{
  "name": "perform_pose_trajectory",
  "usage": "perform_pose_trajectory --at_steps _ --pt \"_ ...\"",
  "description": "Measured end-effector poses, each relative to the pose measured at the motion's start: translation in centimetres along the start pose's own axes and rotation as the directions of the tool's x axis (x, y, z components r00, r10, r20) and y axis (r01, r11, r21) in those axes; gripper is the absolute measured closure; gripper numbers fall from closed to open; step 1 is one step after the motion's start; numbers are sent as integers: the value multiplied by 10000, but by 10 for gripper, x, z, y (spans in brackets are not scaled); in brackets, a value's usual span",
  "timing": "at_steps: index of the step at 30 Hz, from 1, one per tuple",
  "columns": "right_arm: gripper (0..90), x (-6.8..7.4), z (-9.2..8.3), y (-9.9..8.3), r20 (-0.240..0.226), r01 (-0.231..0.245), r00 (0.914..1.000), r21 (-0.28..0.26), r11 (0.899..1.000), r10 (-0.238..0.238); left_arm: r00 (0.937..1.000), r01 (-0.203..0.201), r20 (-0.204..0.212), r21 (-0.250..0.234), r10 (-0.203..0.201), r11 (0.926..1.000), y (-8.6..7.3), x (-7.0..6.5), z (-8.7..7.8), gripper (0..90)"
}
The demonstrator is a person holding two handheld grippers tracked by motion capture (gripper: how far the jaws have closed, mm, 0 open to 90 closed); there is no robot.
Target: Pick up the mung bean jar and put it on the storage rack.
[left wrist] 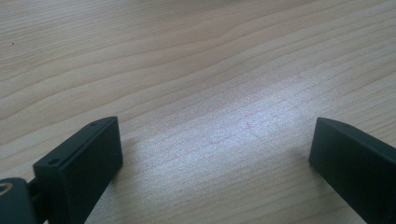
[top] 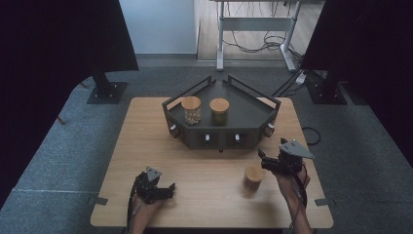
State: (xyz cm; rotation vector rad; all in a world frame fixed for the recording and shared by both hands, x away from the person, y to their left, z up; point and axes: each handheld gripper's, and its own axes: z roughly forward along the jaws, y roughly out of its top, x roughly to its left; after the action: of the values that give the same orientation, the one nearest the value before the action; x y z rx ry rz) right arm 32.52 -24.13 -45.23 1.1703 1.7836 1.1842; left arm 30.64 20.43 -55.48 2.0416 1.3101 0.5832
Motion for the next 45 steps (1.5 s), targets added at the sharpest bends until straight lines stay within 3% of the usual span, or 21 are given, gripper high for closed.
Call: perform_pose_trajectory --at_steps 28,45 --pt "90 -15 -9 -31 742 -664 9951 178 9976 649 10000 3 -1 0 -3 10000 0 0 0 23" --pt "90 -19 -11 -51 908 -872 9924 429 9953 830 10000 5 -10 5 -5 10000 0 0 0 24"
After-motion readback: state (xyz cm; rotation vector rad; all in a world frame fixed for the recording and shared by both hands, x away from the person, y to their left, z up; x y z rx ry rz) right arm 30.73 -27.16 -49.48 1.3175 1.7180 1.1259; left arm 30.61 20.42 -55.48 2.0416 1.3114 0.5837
